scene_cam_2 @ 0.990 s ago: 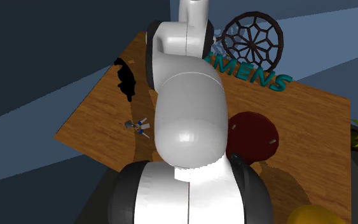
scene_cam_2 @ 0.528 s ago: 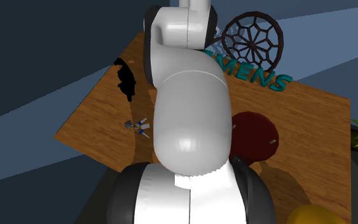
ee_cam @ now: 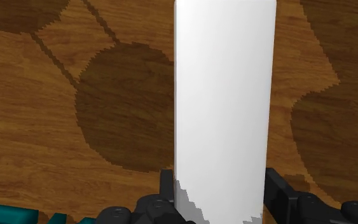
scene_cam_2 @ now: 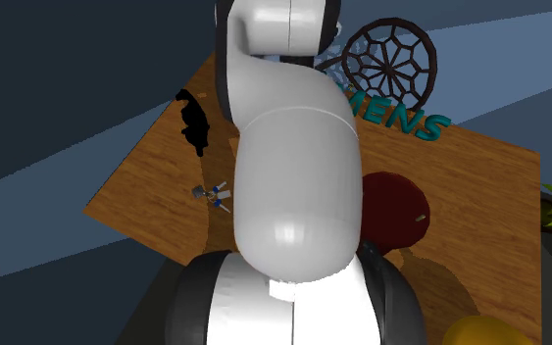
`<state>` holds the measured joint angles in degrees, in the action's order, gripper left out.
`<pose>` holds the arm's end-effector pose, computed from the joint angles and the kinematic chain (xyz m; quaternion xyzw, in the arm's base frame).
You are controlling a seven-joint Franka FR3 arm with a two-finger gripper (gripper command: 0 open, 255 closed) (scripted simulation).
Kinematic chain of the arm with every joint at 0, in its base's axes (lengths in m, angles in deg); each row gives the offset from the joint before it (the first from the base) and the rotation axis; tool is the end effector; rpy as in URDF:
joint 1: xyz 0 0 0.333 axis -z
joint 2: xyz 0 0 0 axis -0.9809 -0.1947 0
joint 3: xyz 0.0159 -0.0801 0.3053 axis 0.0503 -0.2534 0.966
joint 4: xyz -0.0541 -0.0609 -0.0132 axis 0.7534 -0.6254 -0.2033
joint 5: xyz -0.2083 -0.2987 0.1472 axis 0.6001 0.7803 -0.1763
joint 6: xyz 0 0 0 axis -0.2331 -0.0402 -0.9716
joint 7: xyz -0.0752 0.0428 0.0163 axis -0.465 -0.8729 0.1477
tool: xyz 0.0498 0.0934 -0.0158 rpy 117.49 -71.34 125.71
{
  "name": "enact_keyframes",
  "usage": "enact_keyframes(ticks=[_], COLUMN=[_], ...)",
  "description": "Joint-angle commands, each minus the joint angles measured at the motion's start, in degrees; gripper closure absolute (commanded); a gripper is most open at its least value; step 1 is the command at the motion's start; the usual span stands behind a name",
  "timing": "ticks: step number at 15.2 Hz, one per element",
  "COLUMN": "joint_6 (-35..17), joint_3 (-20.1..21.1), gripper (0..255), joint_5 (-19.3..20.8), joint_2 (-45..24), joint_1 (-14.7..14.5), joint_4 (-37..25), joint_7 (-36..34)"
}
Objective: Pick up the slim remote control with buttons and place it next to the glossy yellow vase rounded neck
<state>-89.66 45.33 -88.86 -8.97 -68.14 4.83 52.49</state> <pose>0.6582 -0.1858 0.5042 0.9725 -0.2328 0.0022 0.0099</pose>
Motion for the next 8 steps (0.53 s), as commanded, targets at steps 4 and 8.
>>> enact_keyframes(ticks=[4,8], joint_6=[4.38,8.00], joint_3=[-0.03,-0.03], gripper=[255,255], joint_5=[-0.08,-0.18], joint_2=[-0.79,-1.71], joint_1=[0.20,0.38], joint_4=[-5.16,-9.71], joint_7=[0.07,0.11])
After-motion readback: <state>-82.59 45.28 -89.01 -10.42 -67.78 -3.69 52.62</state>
